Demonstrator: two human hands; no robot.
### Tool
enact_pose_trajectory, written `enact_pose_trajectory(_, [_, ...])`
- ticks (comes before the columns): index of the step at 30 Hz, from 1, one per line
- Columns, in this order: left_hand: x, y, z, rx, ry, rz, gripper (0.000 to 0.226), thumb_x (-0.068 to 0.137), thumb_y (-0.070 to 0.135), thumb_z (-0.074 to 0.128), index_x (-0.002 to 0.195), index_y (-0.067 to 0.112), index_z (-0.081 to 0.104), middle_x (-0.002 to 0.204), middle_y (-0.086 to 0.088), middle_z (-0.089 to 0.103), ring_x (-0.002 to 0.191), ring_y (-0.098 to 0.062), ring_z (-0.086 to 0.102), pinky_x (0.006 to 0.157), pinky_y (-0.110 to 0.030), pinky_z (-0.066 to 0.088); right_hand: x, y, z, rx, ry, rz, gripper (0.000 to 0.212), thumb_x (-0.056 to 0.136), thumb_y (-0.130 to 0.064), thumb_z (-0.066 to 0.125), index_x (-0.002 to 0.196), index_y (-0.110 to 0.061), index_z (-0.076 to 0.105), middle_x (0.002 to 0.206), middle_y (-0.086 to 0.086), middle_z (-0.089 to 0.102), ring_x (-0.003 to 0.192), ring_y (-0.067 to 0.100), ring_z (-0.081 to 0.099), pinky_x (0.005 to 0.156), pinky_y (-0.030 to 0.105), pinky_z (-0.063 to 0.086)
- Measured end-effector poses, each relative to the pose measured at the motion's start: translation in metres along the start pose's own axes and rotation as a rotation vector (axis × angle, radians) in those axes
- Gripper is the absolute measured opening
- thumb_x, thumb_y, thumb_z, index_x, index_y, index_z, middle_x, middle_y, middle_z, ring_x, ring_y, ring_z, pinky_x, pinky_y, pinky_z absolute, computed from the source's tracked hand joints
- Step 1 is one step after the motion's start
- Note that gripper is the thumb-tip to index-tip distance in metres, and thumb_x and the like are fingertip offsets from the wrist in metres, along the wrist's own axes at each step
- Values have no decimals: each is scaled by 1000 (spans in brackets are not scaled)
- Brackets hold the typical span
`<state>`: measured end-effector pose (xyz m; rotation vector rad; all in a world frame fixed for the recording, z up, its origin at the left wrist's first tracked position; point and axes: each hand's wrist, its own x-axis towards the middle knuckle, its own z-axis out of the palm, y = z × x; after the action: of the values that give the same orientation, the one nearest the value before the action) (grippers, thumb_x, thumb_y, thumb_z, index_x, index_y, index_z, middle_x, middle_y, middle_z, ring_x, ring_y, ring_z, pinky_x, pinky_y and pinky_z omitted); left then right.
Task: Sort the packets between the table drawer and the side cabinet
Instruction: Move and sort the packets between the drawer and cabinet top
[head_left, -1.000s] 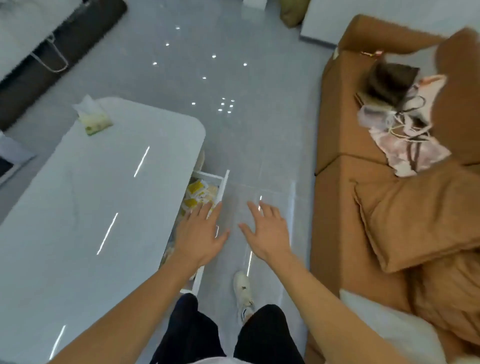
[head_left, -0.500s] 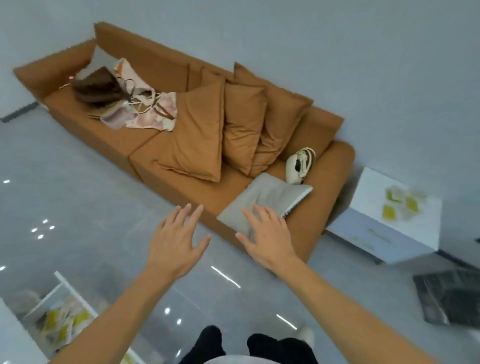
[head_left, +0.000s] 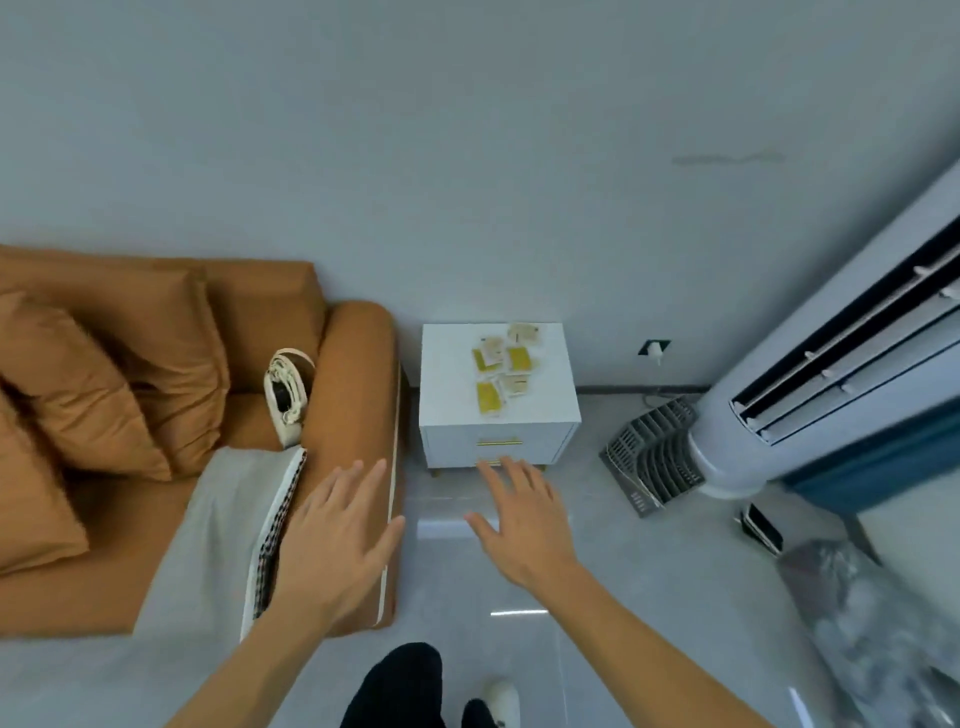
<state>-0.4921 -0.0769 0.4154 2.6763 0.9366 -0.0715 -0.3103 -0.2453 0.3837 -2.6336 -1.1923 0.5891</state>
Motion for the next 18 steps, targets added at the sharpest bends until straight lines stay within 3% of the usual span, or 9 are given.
enact_pose_trajectory(3, [58, 18, 6, 21, -37, 22, 73, 95, 72, 24, 159, 38, 21, 164, 6, 30, 151, -22, 27, 119, -42, 29, 46, 28, -4, 42, -2, 55, 74, 94, -69, 21, 159, -34, 21, 168, 1, 19, 154, 27, 15, 123, 46, 20])
enact_pose_trajectory(6, [133, 28, 23, 36, -89, 47, 74, 95, 71, 24, 159, 35, 24, 162, 4, 34, 150, -21, 28, 116, -43, 33, 102, 58, -3, 81, -14, 108, 68, 99, -63, 35, 159, -33, 23, 168, 1, 20, 154, 27, 15, 124, 46, 20])
enact_pose_trajectory(9, [199, 37, 40, 25, -98, 76, 73, 96, 69, 23, 159, 33, 22, 162, 3, 34, 149, -20, 28, 116, -41, 33, 155, 84, -6, 66, -26, 140, 68, 100, -62, 35, 160, -35, 19, 169, 0, 16, 155, 25, 11, 124, 44, 18])
enact_pose_trajectory(18, [432, 54, 179, -23, -286, 95, 67, 101, 63, 26, 160, 39, 9, 168, 6, 16, 155, -18, 12, 121, -41, 24, 376, 201, 47, 75, -80, 267, 70, 101, -61, 39, 161, -32, 17, 171, 2, 9, 157, 27, 5, 123, 48, 23])
